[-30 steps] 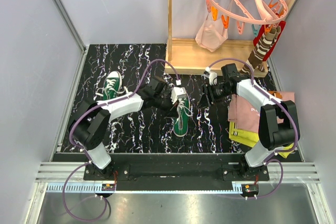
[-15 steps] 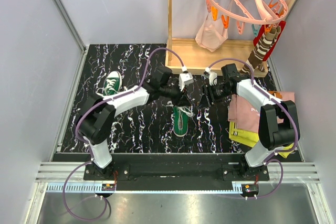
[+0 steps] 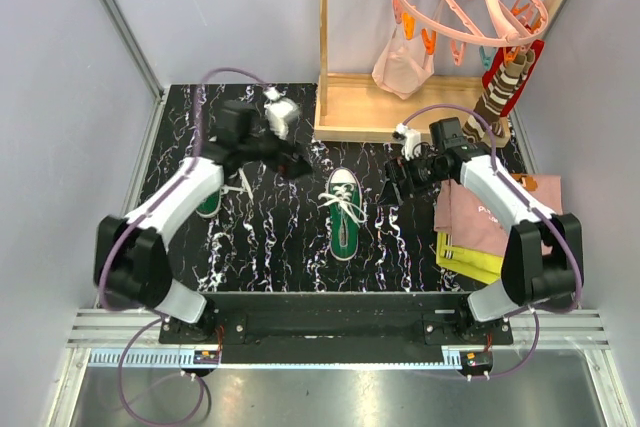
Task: Tie the shoes
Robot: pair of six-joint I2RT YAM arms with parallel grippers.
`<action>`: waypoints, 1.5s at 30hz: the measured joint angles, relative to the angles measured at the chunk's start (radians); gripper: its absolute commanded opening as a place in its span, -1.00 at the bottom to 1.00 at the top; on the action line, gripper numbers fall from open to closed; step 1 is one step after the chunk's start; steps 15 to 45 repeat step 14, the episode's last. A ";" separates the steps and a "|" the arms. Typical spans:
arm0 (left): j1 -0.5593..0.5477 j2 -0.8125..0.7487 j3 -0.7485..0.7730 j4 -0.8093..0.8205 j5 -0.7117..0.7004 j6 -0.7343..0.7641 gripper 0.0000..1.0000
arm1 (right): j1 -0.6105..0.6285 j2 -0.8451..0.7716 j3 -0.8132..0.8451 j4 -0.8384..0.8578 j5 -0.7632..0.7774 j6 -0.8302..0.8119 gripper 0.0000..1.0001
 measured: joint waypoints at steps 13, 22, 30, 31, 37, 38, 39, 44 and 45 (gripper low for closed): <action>0.146 -0.100 0.043 -0.376 -0.415 -0.021 0.98 | -0.115 -0.178 -0.087 0.045 0.112 0.044 0.99; 0.146 -0.100 0.024 -0.380 -0.433 -0.029 0.98 | -0.117 -0.185 -0.102 0.044 0.119 0.050 0.99; 0.146 -0.100 0.024 -0.380 -0.433 -0.029 0.98 | -0.117 -0.185 -0.102 0.044 0.119 0.050 0.99; 0.146 -0.100 0.024 -0.380 -0.433 -0.029 0.98 | -0.117 -0.185 -0.102 0.044 0.119 0.050 0.99; 0.146 -0.100 0.024 -0.380 -0.433 -0.029 0.98 | -0.117 -0.185 -0.102 0.044 0.119 0.050 0.99; 0.146 -0.100 0.024 -0.380 -0.433 -0.029 0.98 | -0.117 -0.185 -0.102 0.044 0.119 0.050 0.99; 0.146 -0.100 0.024 -0.380 -0.433 -0.029 0.98 | -0.117 -0.185 -0.102 0.044 0.119 0.050 0.99; 0.146 -0.100 0.024 -0.380 -0.433 -0.029 0.98 | -0.117 -0.185 -0.102 0.044 0.119 0.050 0.99; 0.146 -0.100 0.024 -0.380 -0.433 -0.029 0.98 | -0.117 -0.185 -0.102 0.044 0.119 0.050 0.99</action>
